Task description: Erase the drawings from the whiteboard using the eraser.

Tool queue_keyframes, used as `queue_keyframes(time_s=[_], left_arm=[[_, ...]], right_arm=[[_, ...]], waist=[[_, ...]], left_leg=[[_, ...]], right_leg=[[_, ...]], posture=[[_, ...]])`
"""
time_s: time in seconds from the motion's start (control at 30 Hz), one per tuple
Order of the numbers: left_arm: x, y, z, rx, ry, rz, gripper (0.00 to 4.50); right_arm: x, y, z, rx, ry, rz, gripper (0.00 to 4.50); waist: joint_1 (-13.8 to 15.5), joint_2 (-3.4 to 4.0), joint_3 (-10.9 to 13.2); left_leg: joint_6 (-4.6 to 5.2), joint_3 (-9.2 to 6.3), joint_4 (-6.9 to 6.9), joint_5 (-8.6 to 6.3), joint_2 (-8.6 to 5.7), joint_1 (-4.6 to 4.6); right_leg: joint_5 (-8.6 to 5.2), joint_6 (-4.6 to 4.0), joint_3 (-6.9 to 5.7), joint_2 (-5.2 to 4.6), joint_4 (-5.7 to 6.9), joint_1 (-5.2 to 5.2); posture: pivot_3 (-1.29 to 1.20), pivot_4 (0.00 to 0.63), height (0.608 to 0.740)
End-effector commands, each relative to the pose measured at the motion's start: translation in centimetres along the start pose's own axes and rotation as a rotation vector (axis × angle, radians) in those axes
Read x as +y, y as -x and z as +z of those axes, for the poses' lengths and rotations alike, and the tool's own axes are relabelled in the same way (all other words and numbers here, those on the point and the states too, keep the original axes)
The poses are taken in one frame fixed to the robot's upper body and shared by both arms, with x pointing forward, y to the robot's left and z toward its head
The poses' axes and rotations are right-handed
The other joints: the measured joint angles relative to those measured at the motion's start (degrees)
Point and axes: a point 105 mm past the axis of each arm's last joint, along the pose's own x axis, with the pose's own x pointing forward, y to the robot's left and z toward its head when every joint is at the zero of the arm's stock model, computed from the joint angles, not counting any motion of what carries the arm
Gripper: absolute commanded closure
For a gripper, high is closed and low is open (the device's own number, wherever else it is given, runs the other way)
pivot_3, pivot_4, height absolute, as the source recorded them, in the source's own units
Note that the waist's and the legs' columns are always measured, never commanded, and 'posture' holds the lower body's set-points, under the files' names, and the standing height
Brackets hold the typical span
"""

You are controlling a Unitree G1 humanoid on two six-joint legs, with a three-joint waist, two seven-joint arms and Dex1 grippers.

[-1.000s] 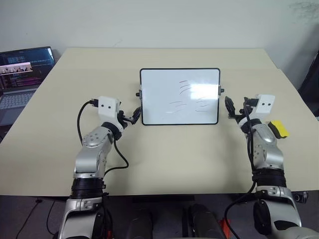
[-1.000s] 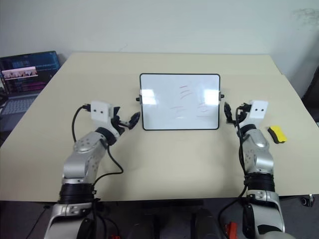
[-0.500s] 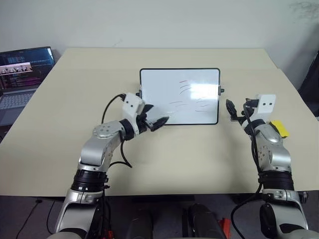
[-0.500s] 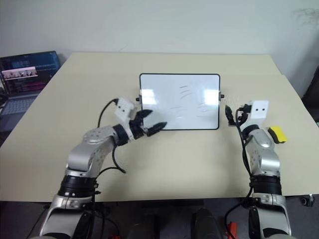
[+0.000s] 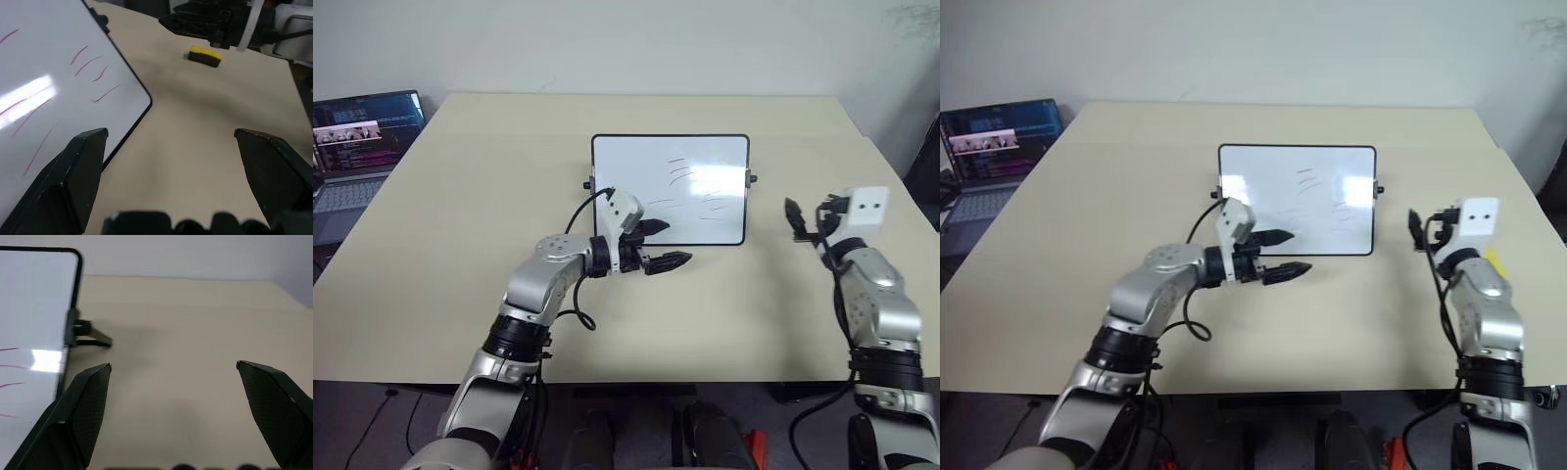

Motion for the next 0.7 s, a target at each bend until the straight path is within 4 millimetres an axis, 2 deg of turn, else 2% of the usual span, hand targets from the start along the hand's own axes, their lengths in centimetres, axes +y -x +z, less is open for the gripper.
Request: queue_keyframes(time_s=[0.03,0.07,0.17,0.23,0.33,0.47,0.57,0.7], left_arm=[[-1.5,-1.0,1.5,-0.038,-0.026,-0.11,0.0],[-1.7,-1.2,1.6,-0.039,-0.026,-0.124,0.0],[-2.8,-1.7,2.1,-0.066,0.003,-0.198,0.0],[-3.2,-2.3,2.1,-0.074,0.01,-0.219,0.0],[-3.6,-3.2,2.2,-0.081,0.014,-0.234,0.0],[-4.4,-4.3,1.9,-0.063,-0.003,-0.275,0.0],[-4.5,-5.2,1.5,-0.033,-0.058,-0.266,0.0],[-4.5,-5.1,1.4,-0.036,-0.06,-0.264,0.0]], right_arm=[[-2.4,1.2,1.5,-0.014,-0.014,-0.027,0.04],[-2.8,1.4,1.4,-0.004,-0.023,-0.029,0.04],[-6.4,2.3,1.2,0.043,-0.035,-0.086,0.04],[-7.8,2.8,0.6,0.101,-0.023,-0.082,0.04],[-8.6,3.1,-0.4,0.166,-0.009,-0.052,0.04],[-9.4,3.1,-0.7,0.185,-0.039,-0.016,0.04],[-10.5,2.9,-1.7,0.234,-0.02,-0.024,0.04],[-10.6,2.5,-2.6,0.264,-0.042,-0.008,0.04]], waist=[[0.0,0.0,0.0],[0.0,0.0,0.0],[-0.1,0.02,0.0],[0.0,0.02,0.0],[-0.2,0.02,0.0],[-0.3,0.02,0.0],[-0.3,0.02,0.0],[-0.5,0.02,0.0]], left_leg=[[0.01,0.01,0.0,-0.01,0.0,0.0],[0.02,0.01,0.0,-0.01,0.0,-0.01],[0.03,0.03,0.01,-0.02,0.0,0.0],[0.04,0.08,0.04,-0.02,-0.01,0.01],[0.06,0.1,0.05,-0.03,-0.02,0.04],[0.09,0.17,0.06,-0.05,-0.02,0.09],[0.09,0.21,0.09,-0.05,-0.03,0.08],[0.09,0.27,0.09,-0.05,-0.04,0.11]], right_leg=[[0.0,0.0,0.01,0.0,-0.01,0.0],[0.0,-0.01,0.01,0.0,-0.01,0.0],[0.0,0.0,0.04,0.0,-0.01,0.0],[-0.01,0.03,0.09,0.0,-0.01,0.01],[-0.05,0.08,0.14,0.01,-0.02,0.02],[-0.1,0.18,0.23,0.03,-0.01,0.04],[-0.06,0.16,0.28,0.02,-0.02,0.04],[-0.06,0.19,0.35,0.03,-0.03,0.04]], posture=[[0.0,0.15,0.74],[0.0,0.15,0.74],[0.0,0.15,0.74],[0.0,0.15,0.74],[0.0,0.15,0.74],[0.0,0.15,0.74],[0.0,0.15,0.74],[0.0,0.15,0.74]])
